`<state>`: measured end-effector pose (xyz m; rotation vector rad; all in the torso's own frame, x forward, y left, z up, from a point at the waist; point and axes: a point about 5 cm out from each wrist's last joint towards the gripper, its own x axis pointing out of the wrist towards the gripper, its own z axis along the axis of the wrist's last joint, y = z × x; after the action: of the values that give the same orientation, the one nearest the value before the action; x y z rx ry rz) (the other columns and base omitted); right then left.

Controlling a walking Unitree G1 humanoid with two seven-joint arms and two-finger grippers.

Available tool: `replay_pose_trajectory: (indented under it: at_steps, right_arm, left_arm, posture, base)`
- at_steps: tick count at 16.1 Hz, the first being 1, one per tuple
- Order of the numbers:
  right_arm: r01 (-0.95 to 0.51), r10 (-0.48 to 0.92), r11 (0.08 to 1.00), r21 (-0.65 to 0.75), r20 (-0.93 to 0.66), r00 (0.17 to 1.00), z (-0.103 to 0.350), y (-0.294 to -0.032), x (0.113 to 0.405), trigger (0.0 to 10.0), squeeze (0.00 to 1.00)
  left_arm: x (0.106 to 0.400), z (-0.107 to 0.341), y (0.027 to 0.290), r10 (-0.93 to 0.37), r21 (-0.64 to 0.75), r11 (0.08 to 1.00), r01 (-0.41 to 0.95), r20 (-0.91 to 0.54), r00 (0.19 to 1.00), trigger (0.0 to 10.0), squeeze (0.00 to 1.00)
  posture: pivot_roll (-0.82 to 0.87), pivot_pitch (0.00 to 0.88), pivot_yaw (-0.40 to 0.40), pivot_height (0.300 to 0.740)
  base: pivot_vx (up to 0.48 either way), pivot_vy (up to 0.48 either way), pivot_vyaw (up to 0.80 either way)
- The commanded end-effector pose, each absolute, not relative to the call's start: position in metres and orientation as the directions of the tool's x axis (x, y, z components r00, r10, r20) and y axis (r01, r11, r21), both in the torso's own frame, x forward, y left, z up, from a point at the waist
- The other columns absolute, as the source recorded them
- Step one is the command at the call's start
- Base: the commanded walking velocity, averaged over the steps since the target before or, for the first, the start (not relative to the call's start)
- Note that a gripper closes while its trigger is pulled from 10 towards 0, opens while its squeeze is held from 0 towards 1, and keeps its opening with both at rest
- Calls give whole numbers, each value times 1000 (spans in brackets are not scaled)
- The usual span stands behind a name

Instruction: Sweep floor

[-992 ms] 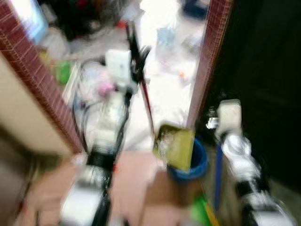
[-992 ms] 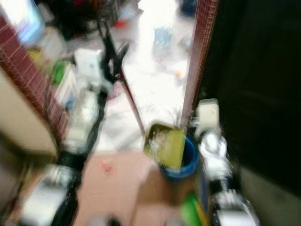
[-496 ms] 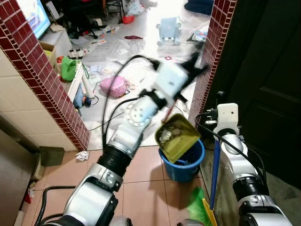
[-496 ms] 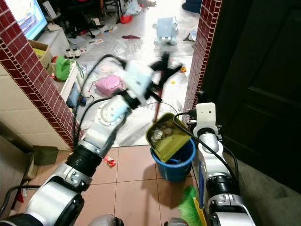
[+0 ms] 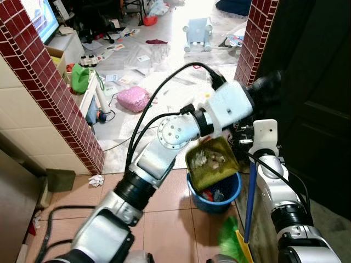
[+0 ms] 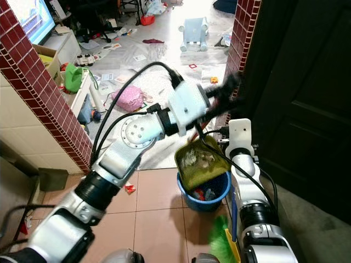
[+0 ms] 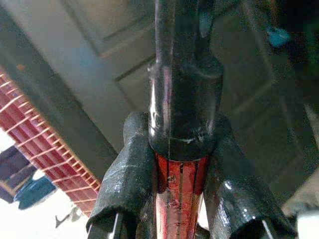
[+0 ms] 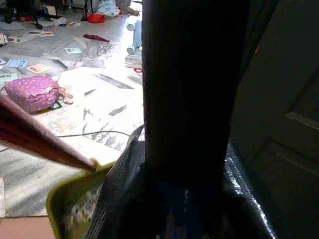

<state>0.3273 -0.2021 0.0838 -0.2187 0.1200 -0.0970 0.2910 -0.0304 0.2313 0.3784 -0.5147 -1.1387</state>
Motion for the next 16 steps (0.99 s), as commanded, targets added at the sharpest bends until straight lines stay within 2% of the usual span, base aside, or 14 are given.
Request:
replay_pose_trajectory:
  at_steps: [1, 2, 4, 5, 8, 9, 11, 12, 13, 16]
  right_arm:
    - [73, -88, 974, -213, -62, 994, 95, -198, 335, 10000, 0]
    - [70, -86, 974, -214, -64, 994, 95, -197, 335, 10000, 0]
    - [64, -81, 974, -215, -70, 994, 93, -195, 334, 10000, 0]
    - [61, -78, 974, -216, -71, 994, 93, -195, 334, 10000, 0]
    - [62, -80, 974, -219, -77, 994, 92, -197, 334, 10000, 0]
    - [62, -81, 973, -221, -79, 994, 91, -198, 334, 10000, 0]
    - [62, -81, 973, -224, -80, 993, 91, -197, 334, 10000, 0]
    - [60, -80, 972, -225, -80, 994, 91, -196, 334, 10000, 0]
    - [59, -79, 973, -225, -81, 994, 91, -196, 334, 10000, 0]
    - [56, -76, 973, -225, -83, 994, 90, -195, 334, 10000, 0]
  left_arm:
    - [291, 243, -31, -934, 622, 348, 701, 164, 318, 10000, 0]
    - [292, 247, -30, -928, 619, 365, 695, 178, 328, 10000, 0]
    - [299, 254, -27, -889, 417, 457, 786, 235, 392, 10000, 0]
    - [302, 255, -24, -880, 430, 475, 768, 231, 415, 10000, 0]
    - [300, 261, -23, -892, 349, 448, 823, 241, 384, 10000, 0]
    - [300, 263, -23, -899, 397, 437, 807, 231, 373, 10000, 0]
    - [300, 270, -22, -890, 412, 455, 790, 250, 382, 10000, 0]
    - [303, 288, -17, -834, 475, 550, 687, 359, 419, 10000, 0]
    - [304, 290, -16, -826, 455, 560, 692, 367, 428, 10000, 0]
    - [295, 285, -22, -870, 521, 491, 698, 330, 366, 10000, 0]
  posture:
    - [-101, 0, 57, 740]
    - [-101, 0, 55, 740]
    - [-103, 0, 53, 740]
    - [-106, 0, 53, 740]
    - [-105, 0, 52, 740]
    - [-106, 0, 49, 740]
    - [-106, 0, 50, 740]
    - [-107, 0, 52, 740]
    - [-106, 0, 52, 740]
    - [-106, 0, 52, 740]
  base:
    - [0, 0, 0]
    - [0, 0, 0]
    - [0, 0, 0]
    - [0, 0, 0]
    - [0, 0, 0]
    - [0, 0, 0]
    - [0, 0, 0]
    - [0, 0, 0]
    - [0, 0, 0]
    - [0, 0, 0]
